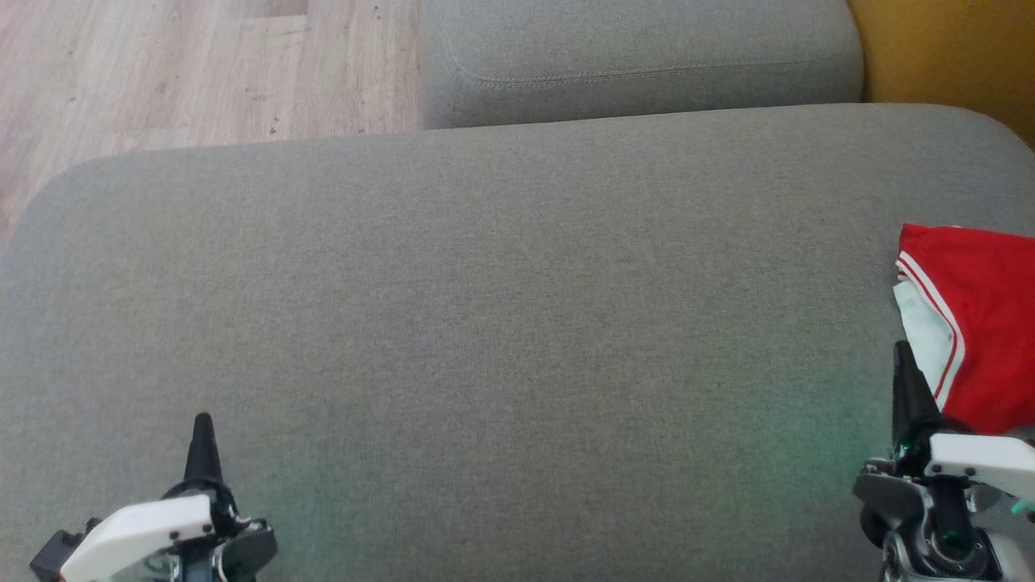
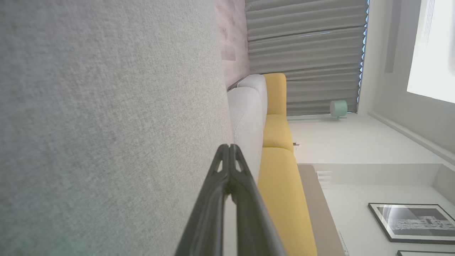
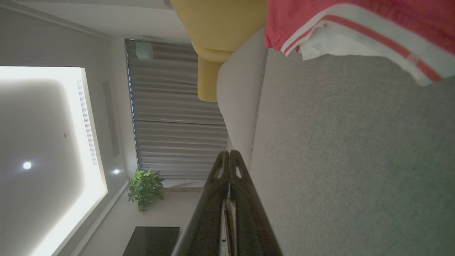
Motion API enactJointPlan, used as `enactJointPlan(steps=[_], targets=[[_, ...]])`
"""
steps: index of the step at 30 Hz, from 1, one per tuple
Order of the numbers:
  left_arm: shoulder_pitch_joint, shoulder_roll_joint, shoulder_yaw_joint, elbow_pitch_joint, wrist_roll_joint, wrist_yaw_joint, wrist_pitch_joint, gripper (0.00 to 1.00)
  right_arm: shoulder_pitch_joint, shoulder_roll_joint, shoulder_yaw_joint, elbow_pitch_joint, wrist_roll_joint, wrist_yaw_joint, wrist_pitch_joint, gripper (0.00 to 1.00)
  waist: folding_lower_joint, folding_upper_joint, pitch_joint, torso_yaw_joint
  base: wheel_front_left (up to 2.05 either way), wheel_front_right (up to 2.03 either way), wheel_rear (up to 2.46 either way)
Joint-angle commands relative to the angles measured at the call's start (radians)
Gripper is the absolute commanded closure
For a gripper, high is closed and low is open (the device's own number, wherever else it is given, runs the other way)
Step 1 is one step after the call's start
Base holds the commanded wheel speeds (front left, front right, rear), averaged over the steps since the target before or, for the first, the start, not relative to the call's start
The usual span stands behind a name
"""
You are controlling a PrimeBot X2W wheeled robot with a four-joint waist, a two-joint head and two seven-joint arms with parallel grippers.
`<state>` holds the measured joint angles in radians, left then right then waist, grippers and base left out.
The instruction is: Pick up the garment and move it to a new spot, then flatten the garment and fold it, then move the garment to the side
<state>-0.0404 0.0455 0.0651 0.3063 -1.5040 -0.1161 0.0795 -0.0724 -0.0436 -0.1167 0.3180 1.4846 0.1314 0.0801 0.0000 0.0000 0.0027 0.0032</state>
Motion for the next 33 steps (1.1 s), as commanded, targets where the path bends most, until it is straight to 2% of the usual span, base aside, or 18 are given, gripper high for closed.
enactJointPlan(steps=[1,9,33], targets=[[-0.059,0.004,0.037,-0.043,-0.026,-0.012,0.011,1.0,-0.036,-0.006,0.012,-0.047,0.033,-0.001,0.011,1.0,0.0,0.0,0.0,0.0,0.0,0.0,0.0],[-0.068,0.005,0.048,-0.061,-0.105,-0.015,0.034,1.0,-0.036,-0.007,0.003,-0.073,0.124,-0.001,0.033,1.0,0.0,0.0,0.0,-0.003,0.0,0.0,0.0],[-0.068,0.005,0.048,-0.061,-0.105,-0.015,0.034,1.0,-0.036,-0.007,0.003,-0.073,0.124,-0.001,0.033,1.0,0.0,0.0,0.0,-0.003,0.0,0.0,0.0]])
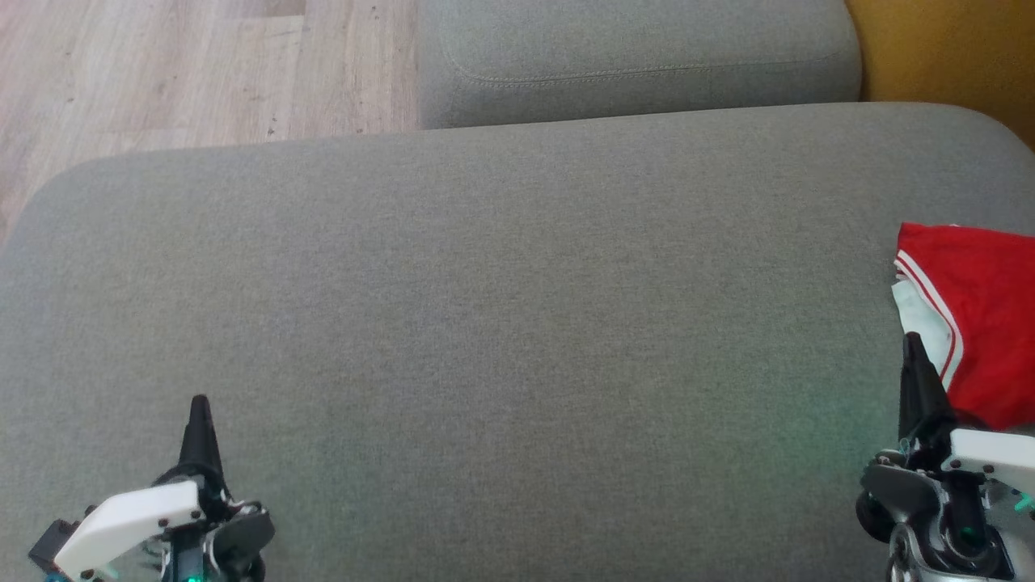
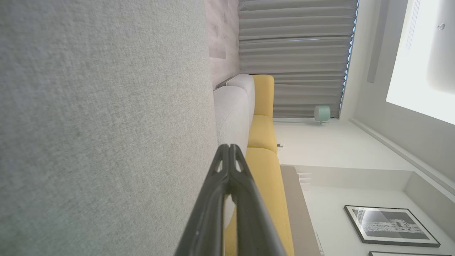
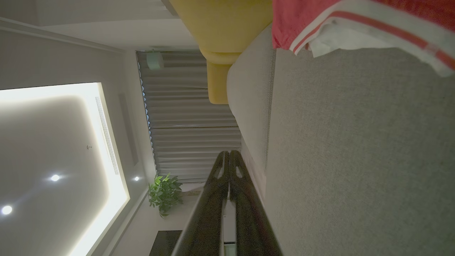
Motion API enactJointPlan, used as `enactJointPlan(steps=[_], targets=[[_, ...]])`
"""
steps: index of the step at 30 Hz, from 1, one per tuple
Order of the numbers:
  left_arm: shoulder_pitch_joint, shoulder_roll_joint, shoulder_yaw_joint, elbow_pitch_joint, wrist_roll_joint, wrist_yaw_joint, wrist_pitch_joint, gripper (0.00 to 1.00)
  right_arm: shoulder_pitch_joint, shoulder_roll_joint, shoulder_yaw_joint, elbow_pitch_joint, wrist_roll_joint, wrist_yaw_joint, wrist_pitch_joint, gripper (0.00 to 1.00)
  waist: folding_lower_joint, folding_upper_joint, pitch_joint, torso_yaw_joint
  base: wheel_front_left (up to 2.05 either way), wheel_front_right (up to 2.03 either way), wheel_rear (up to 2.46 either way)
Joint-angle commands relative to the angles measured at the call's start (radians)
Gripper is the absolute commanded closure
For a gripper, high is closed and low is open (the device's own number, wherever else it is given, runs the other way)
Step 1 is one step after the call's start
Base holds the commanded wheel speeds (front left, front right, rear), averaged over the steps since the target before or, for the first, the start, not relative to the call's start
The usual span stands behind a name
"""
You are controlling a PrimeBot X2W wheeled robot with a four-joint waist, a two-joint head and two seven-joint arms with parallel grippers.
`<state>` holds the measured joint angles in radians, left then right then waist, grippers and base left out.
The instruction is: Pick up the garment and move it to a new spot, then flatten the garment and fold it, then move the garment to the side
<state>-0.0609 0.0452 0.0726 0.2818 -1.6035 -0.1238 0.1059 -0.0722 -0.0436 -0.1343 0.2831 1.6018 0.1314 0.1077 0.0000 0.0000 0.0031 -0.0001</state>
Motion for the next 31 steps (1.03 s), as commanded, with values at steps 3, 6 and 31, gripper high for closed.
enactJointPlan(steps=[3,6,31], targets=[[-0.047,0.005,0.041,-0.036,-0.005,-0.007,0.007,1.0,-0.036,-0.007,0.021,-0.038,0.007,-0.001,0.006,1.0,0.0,0.0,0.0,0.0,0.0,0.0,0.0],[-0.047,0.005,0.041,-0.036,-0.005,-0.007,0.007,1.0,-0.036,-0.007,0.021,-0.038,0.007,-0.001,0.006,1.0,0.0,0.0,0.0,0.0,0.0,0.0,0.0],[-0.047,0.005,0.041,-0.036,-0.005,-0.007,0.007,1.0,-0.036,-0.007,0.021,-0.038,0.007,-0.001,0.005,1.0,0.0,0.0,0.0,0.0,0.0,0.0,0.0]])
